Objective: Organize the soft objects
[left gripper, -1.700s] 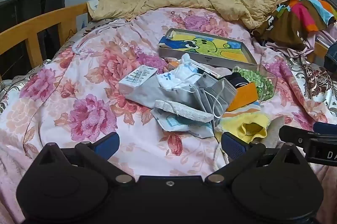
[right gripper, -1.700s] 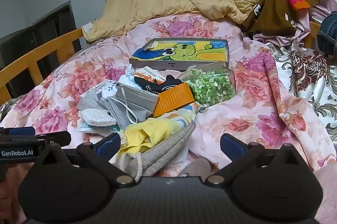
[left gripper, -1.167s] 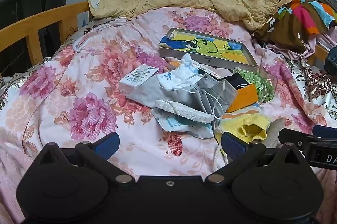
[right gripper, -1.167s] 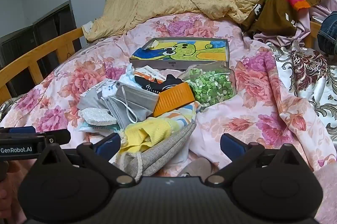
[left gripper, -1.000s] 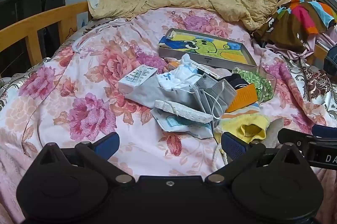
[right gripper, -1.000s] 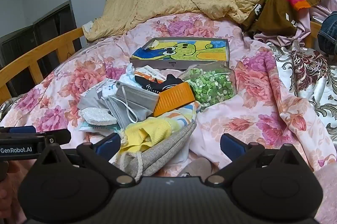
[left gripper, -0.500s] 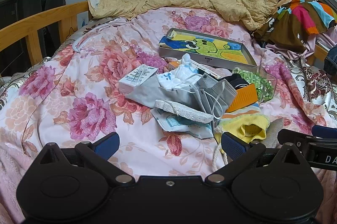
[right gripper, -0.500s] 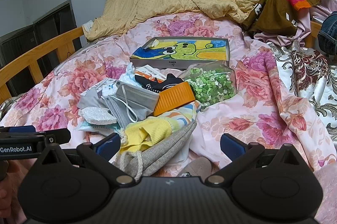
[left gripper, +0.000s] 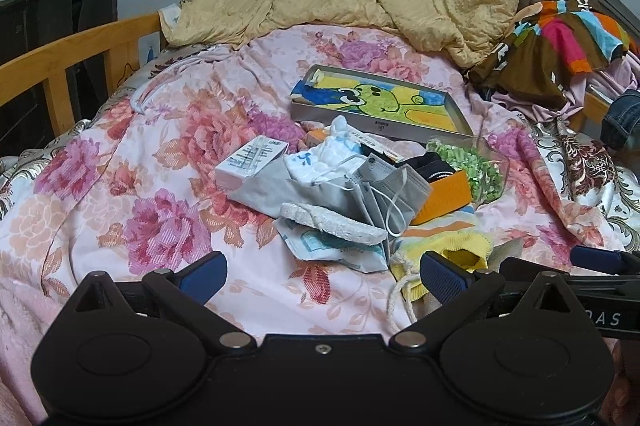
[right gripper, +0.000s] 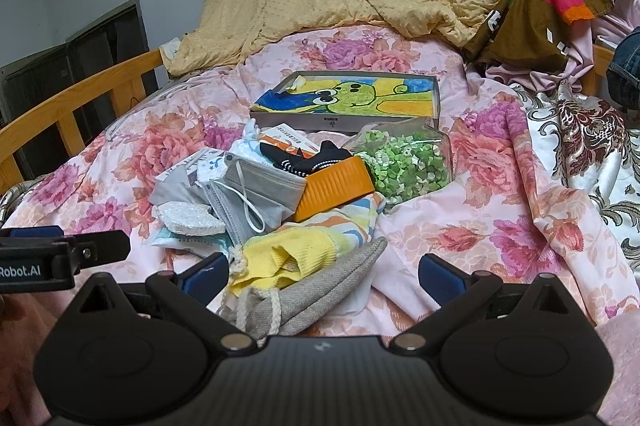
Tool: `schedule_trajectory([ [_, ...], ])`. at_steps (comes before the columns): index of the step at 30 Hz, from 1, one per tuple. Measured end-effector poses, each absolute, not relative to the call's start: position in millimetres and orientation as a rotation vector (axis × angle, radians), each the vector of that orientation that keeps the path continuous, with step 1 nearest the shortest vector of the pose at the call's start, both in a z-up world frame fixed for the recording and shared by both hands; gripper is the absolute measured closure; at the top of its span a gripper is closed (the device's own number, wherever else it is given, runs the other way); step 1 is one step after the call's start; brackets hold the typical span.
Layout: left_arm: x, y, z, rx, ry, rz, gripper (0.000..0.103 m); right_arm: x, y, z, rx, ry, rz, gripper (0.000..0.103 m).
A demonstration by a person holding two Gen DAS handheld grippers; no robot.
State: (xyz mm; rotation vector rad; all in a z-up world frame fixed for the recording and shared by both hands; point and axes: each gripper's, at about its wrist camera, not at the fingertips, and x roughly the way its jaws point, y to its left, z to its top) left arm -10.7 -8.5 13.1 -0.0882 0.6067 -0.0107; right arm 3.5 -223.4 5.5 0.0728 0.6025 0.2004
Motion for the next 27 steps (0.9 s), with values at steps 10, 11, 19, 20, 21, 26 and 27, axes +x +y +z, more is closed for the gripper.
schedule_trajectory([
  [10, -10.4, -2.5, 12.1, -0.108, 0.609, -0.003, 0.001, 2.4, -222.0, 4.9, 0.074, 0.602, 0.197, 0.0],
  [11, -10.1, -1.8, 11.8, -0.109, 0.61, -0.002, 0.001, 2.4, -222.1, 4.9, 0.074, 0.602, 0.198, 0.0],
  [19, -9.9, -0.7, 11.4, -0.109, 0.613, -0.001, 0.001, 2.8, -221.8, 4.7, 0.073, 0.603, 0.198, 0.0],
  [20, -10.1, -0.5, 11.5, -0.11, 0.612, -0.002, 0.001, 2.9, -221.7, 4.7, 0.073, 0.603, 0.197, 0.0],
  [21, -10.2, 0.2, 11.2, -0.11, 0.611, -0.002, 0.001, 2.9, -221.7, 4.7, 0.072, 0.604, 0.197, 0.0],
  [26, -9.4, 0.0, 11.0, -0.109, 0.613, -0.002, 0.001, 3.1, -221.6, 4.6, 0.072, 0.604, 0.197, 0.0],
  [27, -9.4, 0.1, 11.0, -0.11, 0.613, -0.002, 0.001, 2.9, -221.4, 4.5, 0.072, 0.604, 0.197, 0.0],
])
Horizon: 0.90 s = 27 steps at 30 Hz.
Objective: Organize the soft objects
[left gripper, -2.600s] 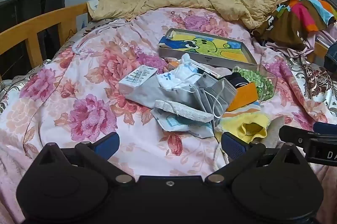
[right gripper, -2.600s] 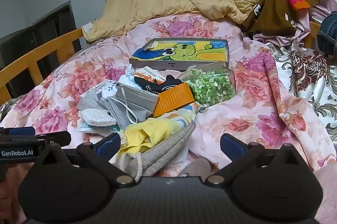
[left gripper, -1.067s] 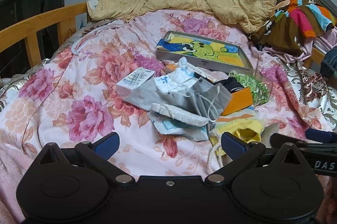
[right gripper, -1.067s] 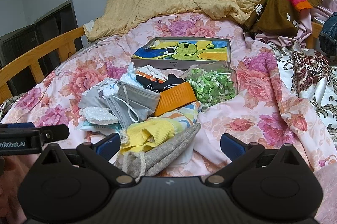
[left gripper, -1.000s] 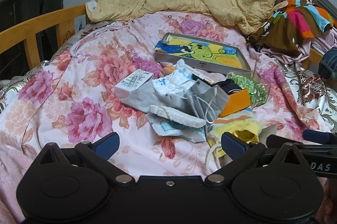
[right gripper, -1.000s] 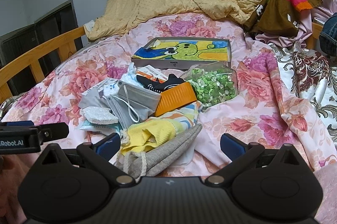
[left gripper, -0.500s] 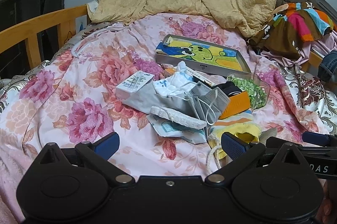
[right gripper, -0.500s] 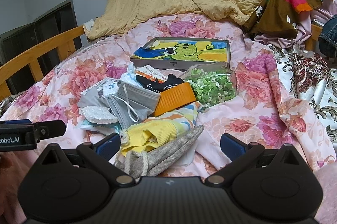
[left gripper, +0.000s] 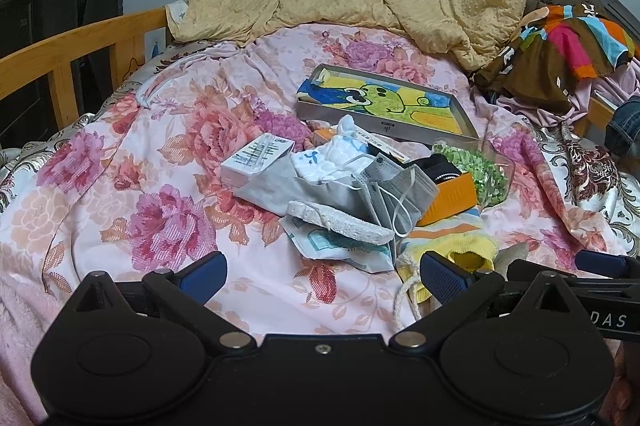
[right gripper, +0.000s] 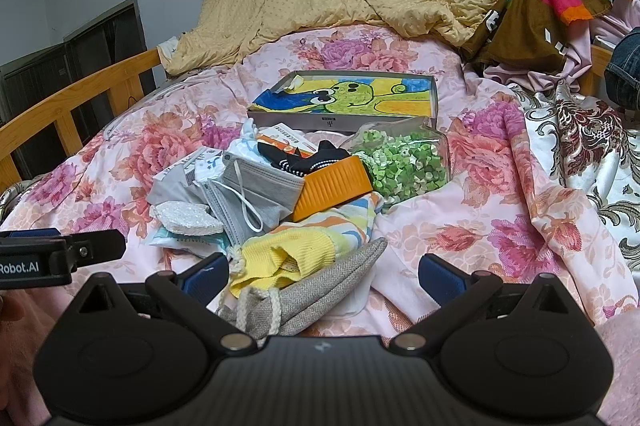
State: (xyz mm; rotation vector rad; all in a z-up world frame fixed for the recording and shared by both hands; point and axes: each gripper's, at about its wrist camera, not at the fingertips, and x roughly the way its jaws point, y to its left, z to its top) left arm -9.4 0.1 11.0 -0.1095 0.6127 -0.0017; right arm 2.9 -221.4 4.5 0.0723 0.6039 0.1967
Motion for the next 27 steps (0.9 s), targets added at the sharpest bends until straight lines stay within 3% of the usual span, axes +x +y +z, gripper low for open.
schedule_trajectory([
  [27, 7.4, -2.4, 11.0, -0.045, 0.642, -0.113, 0.001, 11.8, -240.7, 4.1, 0.146, 0.674, 0.235, 0.0],
])
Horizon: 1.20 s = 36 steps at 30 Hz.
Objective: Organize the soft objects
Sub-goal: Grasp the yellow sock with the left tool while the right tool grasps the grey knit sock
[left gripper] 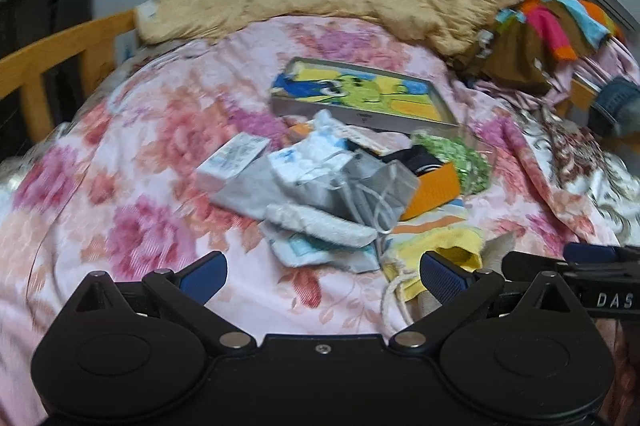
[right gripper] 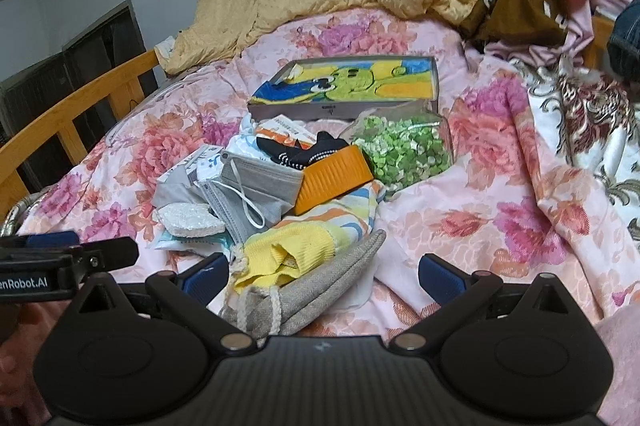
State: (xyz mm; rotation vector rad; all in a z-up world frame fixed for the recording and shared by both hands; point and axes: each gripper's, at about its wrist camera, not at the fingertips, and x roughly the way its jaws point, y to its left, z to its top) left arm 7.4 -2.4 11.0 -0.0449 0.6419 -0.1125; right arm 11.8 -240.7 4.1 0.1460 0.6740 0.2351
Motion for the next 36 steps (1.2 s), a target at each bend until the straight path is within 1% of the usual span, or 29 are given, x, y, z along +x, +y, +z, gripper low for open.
schedule_trajectory([
  [5, 26.8, -14.8, 19.0, 0.053, 0.629, -0.272, 0.001, 28.3, -244.0, 4.6, 0.095, 0.751, 0.292, 0.0],
  [10, 53.6, -31.1, 23.2, 0.103, 0.603, -0.452, 0.001, 43.1, -246.3, -3.9, 0.127, 0.823, 0.332, 0.0],
  [16, 86.3, -46.6, 7.1, 0.089, 0.657, -0.551, 0.001, 46.3, -242.8, -8.8, 0.107, 0.832, 0.312, 0.0],
  [25, 96.8, -41.8, -4.8, 0.079, 0.714, -0.557, 0.001, 53.7, -236.1, -13.8, 0.077, 0.867, 0.302, 0.0],
  [29, 103.6, -49.0, -6.7, 0.11, 0.725, -0.59, 0.003, 56.6, -235.0, -16.3, 0.082, 0.878, 0.297, 0.0],
  [36, 124.5, -63.4, -20.3, 0.206, 0.777, -0.701, 0.013, 60.7, -234.5, -22.0, 0.098, 0.908, 0.285, 0.002],
])
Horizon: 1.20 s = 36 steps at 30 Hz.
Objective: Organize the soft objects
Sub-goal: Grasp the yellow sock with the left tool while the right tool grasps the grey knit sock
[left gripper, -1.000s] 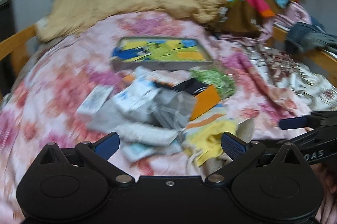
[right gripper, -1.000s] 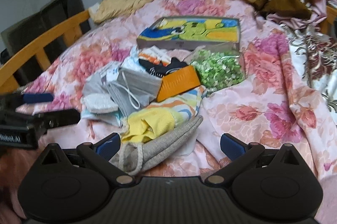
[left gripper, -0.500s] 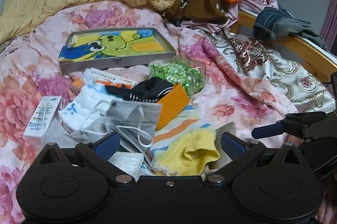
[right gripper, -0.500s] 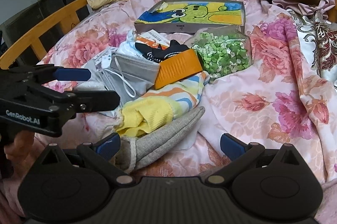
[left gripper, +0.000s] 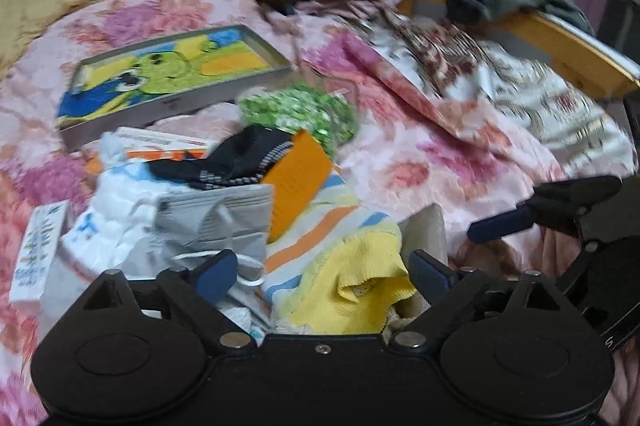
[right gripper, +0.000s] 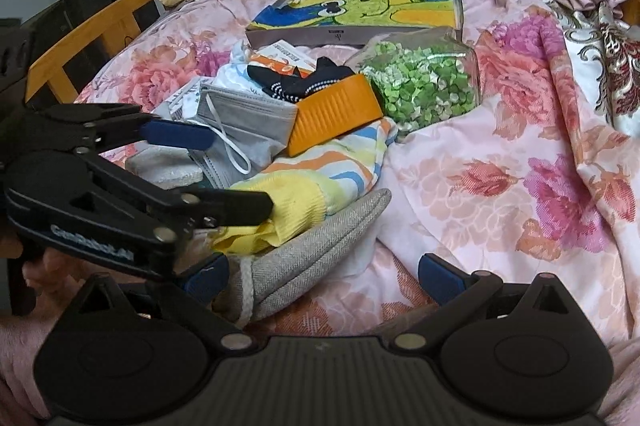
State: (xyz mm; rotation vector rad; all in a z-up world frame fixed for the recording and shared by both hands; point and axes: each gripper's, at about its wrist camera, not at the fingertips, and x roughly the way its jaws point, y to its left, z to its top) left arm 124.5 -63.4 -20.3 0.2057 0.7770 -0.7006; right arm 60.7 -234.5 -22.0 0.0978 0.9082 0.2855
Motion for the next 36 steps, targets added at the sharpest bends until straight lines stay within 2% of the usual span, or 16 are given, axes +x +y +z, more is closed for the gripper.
schedule_trajectory([
  [7, 151.6, -67.2, -33.4, 0.164, 0.863, -0.731, 0.028, 66.0, -229.7, -29.5, 0.113, 0.939, 0.306, 0.014],
  [9, 159.1, -64.7, -38.4, 0.134, 0.896, -0.718, 0.036, 67.9, -228.4, -31.0, 0.12, 0.943, 0.309, 0.016],
  [13, 165.5, -66.9, -48.2, 0.091, 0.953, -0.734, 0.045, 72.4, -224.4, -35.8, 0.128, 0.962, 0.327, 0.027],
  [18, 163.5, -79.5, -55.3, 0.151, 0.963, -0.717, 0.078, 74.3, -220.9, -39.4, 0.133, 0.969, 0.351, 0.039],
  [20, 163.9, -79.0, -56.7, 0.15, 0.969, -0.694, 0.089, 74.1, -220.7, -38.9, 0.134, 0.963, 0.355, 0.047],
  [21, 164.5, -77.3, -56.2, 0.139, 0.969, -0.685, 0.091, 73.8, -220.8, -38.5, 0.137, 0.959, 0.358, 0.054],
  [27, 163.8, -63.0, -45.4, 0.083, 0.919, -0.548, 0.095, 71.1, -222.6, -34.4, 0.136, 0.914, 0.34, 0.078],
  [31, 153.9, -54.0, -35.4, 0.076, 0.886, -0.469, 0.095, 68.4, -236.0, -25.5, 0.169, 0.83, 0.25, 0.085],
  [34, 147.9, -54.4, -32.3, 0.069, 0.88, -0.498, 0.094, 68.6, -244.7, -21.1, 0.181, 0.781, 0.175, 0.086],
  [36, 144.5, -59.7, -34.3, 0.08, 0.872, -0.535, 0.087, 69.8, -249.5, -18.9, 0.183, 0.759, 0.132, 0.087],
])
